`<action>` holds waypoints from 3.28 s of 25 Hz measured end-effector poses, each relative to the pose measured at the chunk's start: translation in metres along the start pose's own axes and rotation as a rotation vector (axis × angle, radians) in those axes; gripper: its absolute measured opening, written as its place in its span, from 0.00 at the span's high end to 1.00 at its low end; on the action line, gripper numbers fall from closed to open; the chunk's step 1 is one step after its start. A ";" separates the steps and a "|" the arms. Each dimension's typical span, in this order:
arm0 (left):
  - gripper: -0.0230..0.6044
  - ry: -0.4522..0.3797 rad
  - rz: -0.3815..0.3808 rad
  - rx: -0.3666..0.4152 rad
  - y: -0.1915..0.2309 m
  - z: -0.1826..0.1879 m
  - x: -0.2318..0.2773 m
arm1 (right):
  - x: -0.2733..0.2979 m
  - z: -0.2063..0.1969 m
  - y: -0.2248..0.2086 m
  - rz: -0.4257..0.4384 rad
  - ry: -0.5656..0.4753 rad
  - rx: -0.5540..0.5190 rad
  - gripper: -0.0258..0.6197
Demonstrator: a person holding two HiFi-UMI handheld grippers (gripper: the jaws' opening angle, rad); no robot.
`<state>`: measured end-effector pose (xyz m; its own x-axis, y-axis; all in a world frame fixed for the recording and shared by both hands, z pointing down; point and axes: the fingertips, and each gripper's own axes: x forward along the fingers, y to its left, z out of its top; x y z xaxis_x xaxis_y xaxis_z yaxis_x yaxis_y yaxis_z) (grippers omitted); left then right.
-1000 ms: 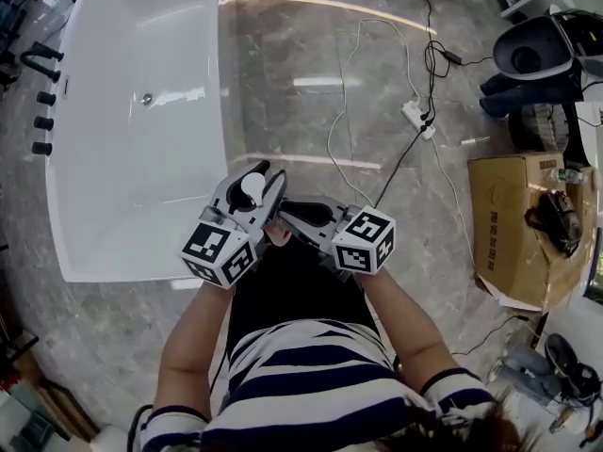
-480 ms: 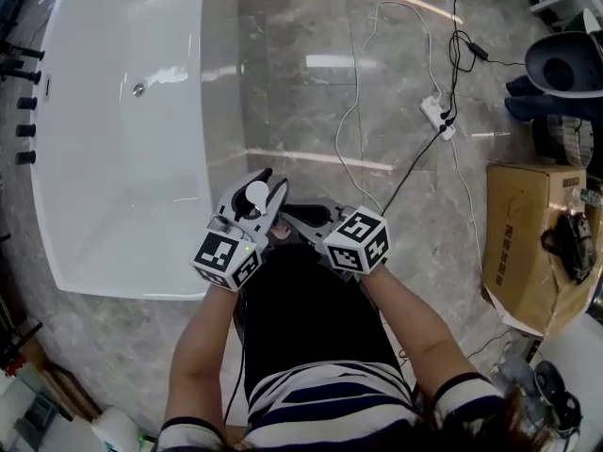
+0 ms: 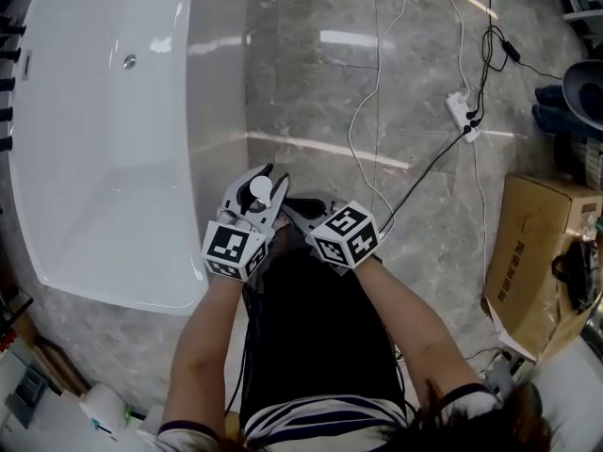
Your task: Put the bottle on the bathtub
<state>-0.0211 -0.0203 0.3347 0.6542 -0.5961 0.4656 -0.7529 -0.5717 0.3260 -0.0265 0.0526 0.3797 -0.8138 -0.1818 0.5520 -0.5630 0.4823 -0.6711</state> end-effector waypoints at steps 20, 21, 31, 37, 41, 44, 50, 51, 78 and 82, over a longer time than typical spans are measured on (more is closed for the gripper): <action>0.75 0.137 0.169 0.118 0.095 -0.157 0.100 | 0.077 -0.088 -0.116 -0.047 -0.010 0.159 0.91; 0.75 0.147 0.173 0.129 0.099 -0.163 0.104 | 0.079 -0.090 -0.120 -0.048 -0.011 0.165 0.91; 0.75 0.210 0.203 0.206 0.128 -0.215 0.135 | 0.089 -0.112 -0.157 -0.068 -0.019 0.200 0.91; 0.75 0.206 0.238 0.292 0.138 -0.228 0.143 | 0.094 -0.127 -0.165 -0.064 -0.014 0.214 0.91; 0.74 0.184 0.261 0.308 0.145 -0.231 0.144 | 0.096 -0.134 -0.172 -0.064 -0.009 0.228 0.91; 0.74 0.158 0.273 0.323 0.144 -0.229 0.146 | 0.095 -0.137 -0.176 -0.066 -0.009 0.235 0.91; 0.75 0.159 0.273 0.351 0.139 -0.233 0.141 | 0.094 -0.139 -0.180 -0.079 -0.015 0.265 0.91; 0.75 0.161 0.274 0.354 0.139 -0.234 0.140 | 0.094 -0.139 -0.180 -0.080 -0.017 0.267 0.91; 0.69 0.050 0.334 0.363 0.130 -0.243 0.119 | 0.104 -0.169 -0.167 -0.077 0.012 0.277 0.91; 0.65 0.013 0.323 0.310 0.130 -0.244 0.117 | 0.105 -0.170 -0.169 -0.084 0.014 0.271 0.91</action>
<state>-0.0600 -0.0274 0.6321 0.3862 -0.7657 0.5143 -0.8600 -0.5005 -0.0993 0.0078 0.0981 0.6352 -0.7617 -0.1989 0.6167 -0.6479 0.2190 -0.7296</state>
